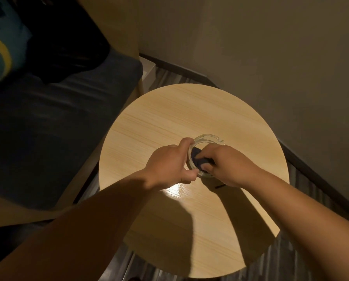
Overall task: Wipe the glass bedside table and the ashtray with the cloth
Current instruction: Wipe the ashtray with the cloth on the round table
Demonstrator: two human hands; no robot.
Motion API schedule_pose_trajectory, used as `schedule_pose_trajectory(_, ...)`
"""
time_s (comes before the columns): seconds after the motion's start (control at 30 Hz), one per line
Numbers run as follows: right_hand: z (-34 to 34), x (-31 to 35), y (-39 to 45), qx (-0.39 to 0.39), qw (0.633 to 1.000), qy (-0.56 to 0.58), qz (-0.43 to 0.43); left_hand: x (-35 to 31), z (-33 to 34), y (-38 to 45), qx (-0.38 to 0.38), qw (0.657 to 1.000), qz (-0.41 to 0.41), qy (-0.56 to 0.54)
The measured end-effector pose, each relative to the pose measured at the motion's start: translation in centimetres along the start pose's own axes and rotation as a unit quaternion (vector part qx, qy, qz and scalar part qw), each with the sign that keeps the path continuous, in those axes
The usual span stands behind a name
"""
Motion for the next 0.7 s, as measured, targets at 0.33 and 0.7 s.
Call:
schedule_pose_trajectory(0.33,-1.9,-1.6,1.2,0.021,0.968,-0.242,0.067,-0.2,0.2,-0.1,-0.001,1.0,-0.023,0.013)
schedule_pose_trajectory(0.7,-1.2,-0.5,2.6,-0.047,0.976,-0.214,-0.019,-0.3,0.2,0.1,0.01,1.0,-0.005,0.013)
Point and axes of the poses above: each hand's wrist, its own y-axis towards the middle knuckle, its own z-axis out of the palm, x = y × z, the point moved 7 cm from there along y, towards the middle knuckle, and after that the axes turned 12 degrees about -x, right-handed, at the moved point
